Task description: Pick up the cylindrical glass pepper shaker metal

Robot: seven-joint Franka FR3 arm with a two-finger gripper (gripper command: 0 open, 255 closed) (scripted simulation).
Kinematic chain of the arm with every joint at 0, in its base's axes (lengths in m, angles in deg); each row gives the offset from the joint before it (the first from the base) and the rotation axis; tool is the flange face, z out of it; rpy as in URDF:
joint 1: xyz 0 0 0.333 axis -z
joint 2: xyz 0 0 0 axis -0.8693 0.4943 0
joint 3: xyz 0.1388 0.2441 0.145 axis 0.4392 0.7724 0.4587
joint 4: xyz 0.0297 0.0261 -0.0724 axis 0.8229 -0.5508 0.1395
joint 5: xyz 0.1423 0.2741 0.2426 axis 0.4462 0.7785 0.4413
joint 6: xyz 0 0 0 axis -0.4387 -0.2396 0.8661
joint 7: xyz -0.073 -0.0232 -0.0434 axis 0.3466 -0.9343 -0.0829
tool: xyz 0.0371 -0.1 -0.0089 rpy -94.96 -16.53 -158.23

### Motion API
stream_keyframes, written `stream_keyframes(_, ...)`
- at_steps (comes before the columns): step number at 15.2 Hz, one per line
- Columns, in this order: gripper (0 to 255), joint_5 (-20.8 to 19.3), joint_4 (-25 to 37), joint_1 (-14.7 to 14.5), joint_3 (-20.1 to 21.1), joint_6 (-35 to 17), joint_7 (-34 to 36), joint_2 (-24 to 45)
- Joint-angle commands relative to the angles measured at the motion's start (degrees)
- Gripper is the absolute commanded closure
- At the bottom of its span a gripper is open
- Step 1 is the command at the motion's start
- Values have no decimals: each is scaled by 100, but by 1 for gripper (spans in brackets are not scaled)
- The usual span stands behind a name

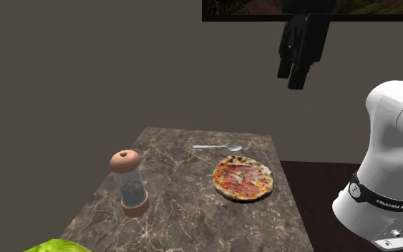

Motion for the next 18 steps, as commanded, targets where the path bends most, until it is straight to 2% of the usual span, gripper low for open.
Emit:
stream_keyframes(1, 0, 0, 0, 0, 0, 0, 0, 0)
stream_keyframes(10, 0, -98, 592, 116, 283, -1439, 298, 1945)
stream_keyframes(18, 0, -403, 1639, 234, 469, -2252, 677, 3747)
